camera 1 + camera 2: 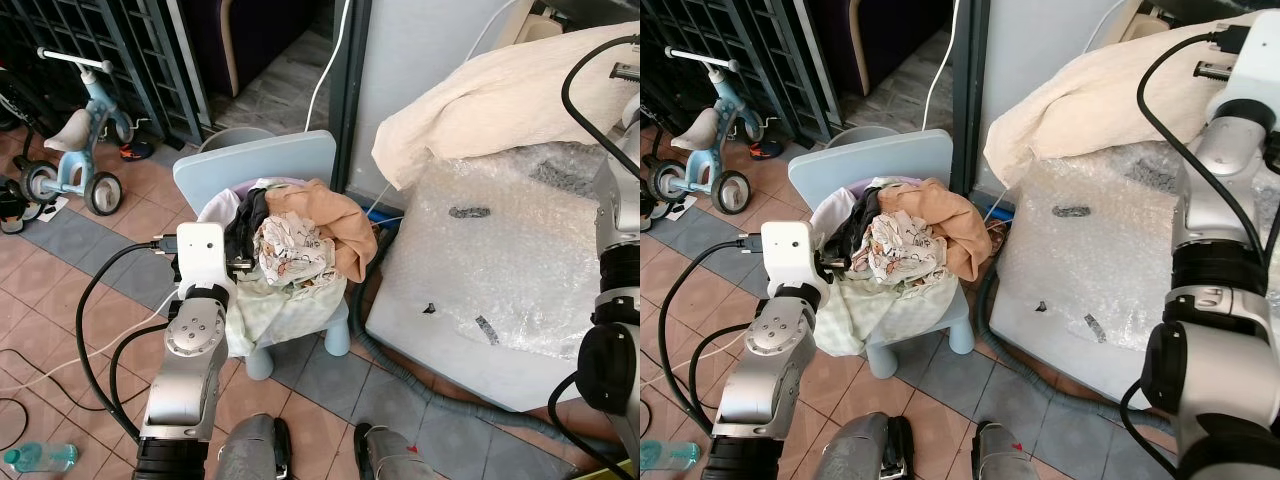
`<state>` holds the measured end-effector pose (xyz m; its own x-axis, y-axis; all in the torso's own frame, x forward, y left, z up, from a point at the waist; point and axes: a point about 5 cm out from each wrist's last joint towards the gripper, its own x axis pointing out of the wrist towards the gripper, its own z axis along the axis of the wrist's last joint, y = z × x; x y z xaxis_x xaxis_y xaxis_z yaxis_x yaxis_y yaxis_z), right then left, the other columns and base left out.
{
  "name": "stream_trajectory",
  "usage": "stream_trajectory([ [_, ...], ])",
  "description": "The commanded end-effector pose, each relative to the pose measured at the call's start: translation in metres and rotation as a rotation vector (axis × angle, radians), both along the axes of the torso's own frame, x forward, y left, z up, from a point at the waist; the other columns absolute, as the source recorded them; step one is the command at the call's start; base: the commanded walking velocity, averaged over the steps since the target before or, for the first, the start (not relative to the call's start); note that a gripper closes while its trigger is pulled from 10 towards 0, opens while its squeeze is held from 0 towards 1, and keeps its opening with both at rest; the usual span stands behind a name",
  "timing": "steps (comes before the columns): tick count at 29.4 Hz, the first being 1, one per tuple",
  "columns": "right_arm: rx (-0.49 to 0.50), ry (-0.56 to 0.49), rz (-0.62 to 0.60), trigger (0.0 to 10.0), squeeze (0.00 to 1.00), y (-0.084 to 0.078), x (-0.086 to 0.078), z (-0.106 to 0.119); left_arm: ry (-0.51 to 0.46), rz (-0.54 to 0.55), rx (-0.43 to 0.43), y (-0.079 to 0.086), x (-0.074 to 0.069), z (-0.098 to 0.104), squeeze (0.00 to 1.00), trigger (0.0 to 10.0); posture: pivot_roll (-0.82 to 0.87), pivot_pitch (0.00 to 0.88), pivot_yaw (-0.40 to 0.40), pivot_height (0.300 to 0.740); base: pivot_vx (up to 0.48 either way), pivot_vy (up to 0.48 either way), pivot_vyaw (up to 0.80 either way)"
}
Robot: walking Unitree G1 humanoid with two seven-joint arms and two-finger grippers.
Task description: Clothes washing
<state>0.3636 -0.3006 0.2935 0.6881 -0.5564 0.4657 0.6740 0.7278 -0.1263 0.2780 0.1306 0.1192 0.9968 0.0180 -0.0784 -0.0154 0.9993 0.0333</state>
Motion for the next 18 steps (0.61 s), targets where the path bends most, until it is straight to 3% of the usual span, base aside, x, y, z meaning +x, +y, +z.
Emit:
stream_trajectory([
  [1,0.006,0.01,-0.031,10.0,0.0,-0.006,-0.002,-0.002,0.011,-0.007,-0.003,-0.002,-0.003,-0.004,0.0,10.0,0.0,0.065,0.023,0.74,0.262,0.0,-0.77],
  [13,0.007,0.109,0.096,10.0,0.0,0.017,0.009,-0.025,0.027,-0.023,-0.014,-0.001,-0.006,-0.008,0.0,10.0,0.0,0.068,0.023,0.74,0.332,0.0,-0.78],
  [18,0.019,0.174,0.186,10.0,0.0,0.023,0.014,-0.035,0.031,-0.013,-0.011,-0.001,-0.006,-0.009,0.0,10.0,0.0,0.068,0.025,0.74,0.0,0.0,-0.26],
])
